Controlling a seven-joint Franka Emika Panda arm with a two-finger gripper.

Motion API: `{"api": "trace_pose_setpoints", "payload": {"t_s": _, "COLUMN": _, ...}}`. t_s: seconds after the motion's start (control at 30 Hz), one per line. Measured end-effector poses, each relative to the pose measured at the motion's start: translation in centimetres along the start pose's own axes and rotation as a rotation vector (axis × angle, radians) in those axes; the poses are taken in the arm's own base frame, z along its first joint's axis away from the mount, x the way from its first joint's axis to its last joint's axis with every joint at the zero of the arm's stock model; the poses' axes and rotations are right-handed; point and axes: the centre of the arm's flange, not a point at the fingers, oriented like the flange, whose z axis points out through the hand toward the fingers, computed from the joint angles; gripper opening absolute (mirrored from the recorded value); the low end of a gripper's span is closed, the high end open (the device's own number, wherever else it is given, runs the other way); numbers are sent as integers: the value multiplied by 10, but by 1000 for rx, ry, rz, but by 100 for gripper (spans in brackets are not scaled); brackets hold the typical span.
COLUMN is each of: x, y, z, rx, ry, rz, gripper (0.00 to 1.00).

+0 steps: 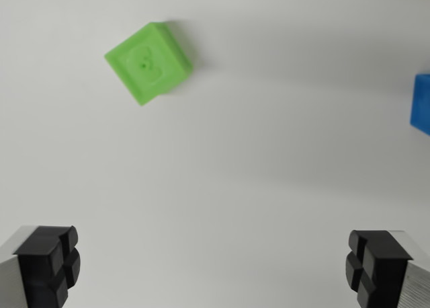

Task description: Stack cube

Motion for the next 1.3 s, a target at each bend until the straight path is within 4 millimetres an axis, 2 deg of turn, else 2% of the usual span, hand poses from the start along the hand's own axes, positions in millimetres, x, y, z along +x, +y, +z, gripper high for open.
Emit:
{"api": "trace_pose_setpoints", "payload": {"t_s": 0.63, "x": -12, "y": -27, "z": 52, "rx": -2, "ry": 21, "rz": -221, "gripper": 100}}
{"api": "trace_pose_setpoints", "payload": {"t_s": 1.3, "x": -30, "y": -65, "z": 127, "rx": -5, "ry": 52, "rz": -537, "gripper": 100}}
